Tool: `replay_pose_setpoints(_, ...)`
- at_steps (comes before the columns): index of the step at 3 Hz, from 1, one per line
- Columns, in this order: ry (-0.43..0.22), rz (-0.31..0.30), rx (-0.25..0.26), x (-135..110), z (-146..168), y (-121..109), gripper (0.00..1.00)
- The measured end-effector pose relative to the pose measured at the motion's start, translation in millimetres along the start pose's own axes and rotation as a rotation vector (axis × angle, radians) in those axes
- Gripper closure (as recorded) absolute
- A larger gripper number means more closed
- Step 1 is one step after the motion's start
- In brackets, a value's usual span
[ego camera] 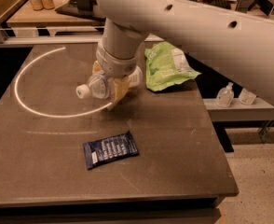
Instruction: Knock blue plastic bottle over
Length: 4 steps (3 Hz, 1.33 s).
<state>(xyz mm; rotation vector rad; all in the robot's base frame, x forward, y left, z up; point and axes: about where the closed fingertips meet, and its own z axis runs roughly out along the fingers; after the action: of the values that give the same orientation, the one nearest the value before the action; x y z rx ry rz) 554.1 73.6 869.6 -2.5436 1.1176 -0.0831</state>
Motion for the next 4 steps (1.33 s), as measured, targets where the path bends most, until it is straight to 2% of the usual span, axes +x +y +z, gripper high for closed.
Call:
replay_pose_setpoints(2, 0.015, 0.027, -0.086, 0.2, 10.6, 21.5, 0.41)
replay_pose_setpoints(3, 0.003, 0.042, -0.102, 0.3, 13.3, 21.1, 0.17)
replay_pose_setpoints(4, -0.017, 0.049, -0.117, -4.3, 13.7, 12.6, 0.0)
